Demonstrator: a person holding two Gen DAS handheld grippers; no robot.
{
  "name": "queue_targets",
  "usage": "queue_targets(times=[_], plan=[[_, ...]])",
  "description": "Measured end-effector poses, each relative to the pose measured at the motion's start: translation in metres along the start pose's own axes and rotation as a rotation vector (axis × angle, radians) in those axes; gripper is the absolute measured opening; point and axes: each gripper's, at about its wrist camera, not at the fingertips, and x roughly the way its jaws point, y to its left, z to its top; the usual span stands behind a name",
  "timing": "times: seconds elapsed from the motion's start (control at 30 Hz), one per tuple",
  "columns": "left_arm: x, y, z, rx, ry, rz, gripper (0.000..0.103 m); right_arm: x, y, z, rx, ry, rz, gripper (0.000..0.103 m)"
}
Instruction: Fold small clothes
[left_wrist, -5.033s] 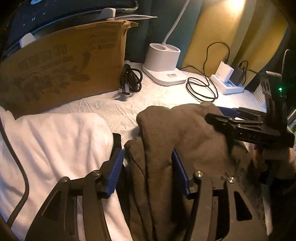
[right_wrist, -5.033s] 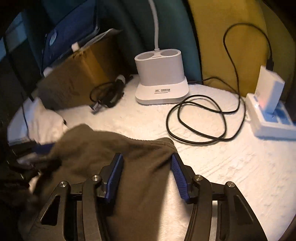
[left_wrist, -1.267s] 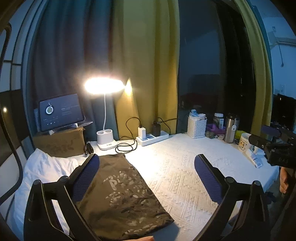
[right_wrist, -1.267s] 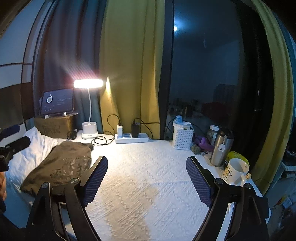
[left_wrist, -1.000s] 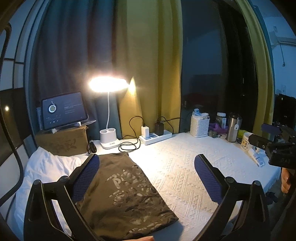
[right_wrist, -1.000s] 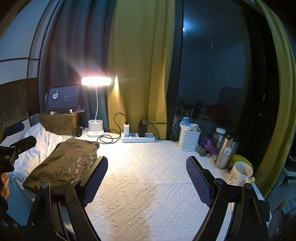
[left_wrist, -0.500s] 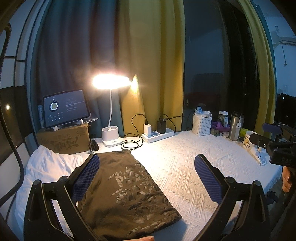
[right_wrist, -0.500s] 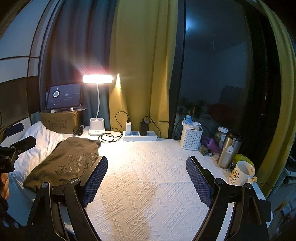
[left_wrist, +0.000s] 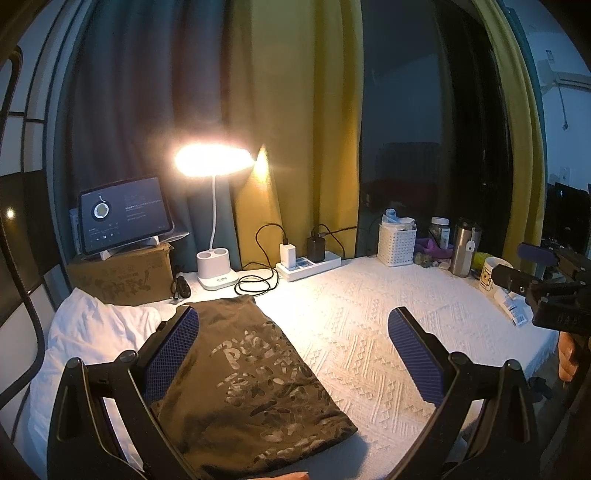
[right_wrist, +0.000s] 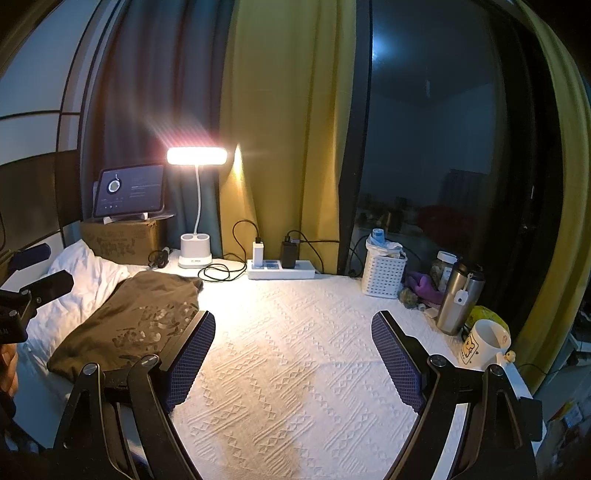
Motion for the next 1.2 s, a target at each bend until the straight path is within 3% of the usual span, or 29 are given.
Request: queue_targets(times=[1.2], plan=[[0.0015, -0.0027, -0.0027, 0.013, 0.002, 0.007, 0.101, 0.0068, -0.0054, -0.0045, -0.001, 0.022, 0.0, 0.088]])
